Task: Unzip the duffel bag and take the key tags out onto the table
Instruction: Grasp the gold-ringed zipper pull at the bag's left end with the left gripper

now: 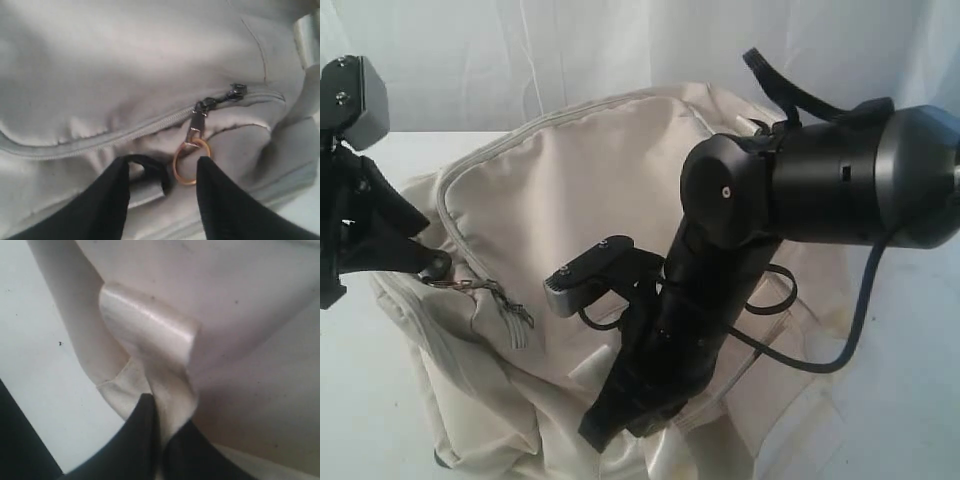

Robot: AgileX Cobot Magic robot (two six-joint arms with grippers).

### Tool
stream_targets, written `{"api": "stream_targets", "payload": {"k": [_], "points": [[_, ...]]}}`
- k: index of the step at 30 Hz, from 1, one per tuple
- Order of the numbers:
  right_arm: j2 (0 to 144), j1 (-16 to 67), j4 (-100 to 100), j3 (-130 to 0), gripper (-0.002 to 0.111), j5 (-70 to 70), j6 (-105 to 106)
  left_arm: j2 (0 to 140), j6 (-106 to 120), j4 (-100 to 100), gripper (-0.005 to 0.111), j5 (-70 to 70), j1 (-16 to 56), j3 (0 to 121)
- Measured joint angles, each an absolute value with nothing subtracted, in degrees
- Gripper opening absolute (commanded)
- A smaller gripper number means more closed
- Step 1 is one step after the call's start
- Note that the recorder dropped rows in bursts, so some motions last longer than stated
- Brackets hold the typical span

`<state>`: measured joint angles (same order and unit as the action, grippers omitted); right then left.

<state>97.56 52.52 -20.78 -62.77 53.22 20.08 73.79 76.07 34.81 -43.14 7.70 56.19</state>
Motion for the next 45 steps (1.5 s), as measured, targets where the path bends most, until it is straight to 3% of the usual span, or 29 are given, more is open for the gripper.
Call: {"api": "stream_targets", "payload": {"k": [3, 7, 9, 13, 15, 33, 45], "points": [[97.6, 52.5, -20.8, -62.7, 0.000, 52.5, 20.3, 73.8, 93.4, 45.9, 0.050, -39.9, 8.3, 51.5], [97.6, 52.5, -21.0, -62.3, 0.002, 51.4, 21.2, 73.8, 99.5, 44.8, 0.050, -30.1, 13.0, 45.9], [97.6, 52.5, -21.2, -62.3, 0.012, 51.4, 22.1, 73.7, 97.9, 41.7, 0.050, -28.2, 15.1, 45.3], [97.6, 52.5, -22.6, -62.3, 0.048, 50.8, 23.5, 69.9, 88.9, 34.3, 0.050, -27.4, 16.5, 45.2], [97.6, 52.5, -23.5, -62.8, 0.057, 50.8, 23.6, 68.6, 83.5, 30.8, 0.050, -27.4, 16.6, 45.2], [93.8, 52.5, -24.3, -70.9, 0.058, 46.9, 30.1, 70.6, 78.9, 22.8, 0.050, -28.6, 16.6, 45.2], [97.4, 52.5, -39.4, -71.1, 0.061, 41.8, 45.1, 72.0, 78.5, 24.9, 0.050, -28.3, 16.6, 45.2]]}}
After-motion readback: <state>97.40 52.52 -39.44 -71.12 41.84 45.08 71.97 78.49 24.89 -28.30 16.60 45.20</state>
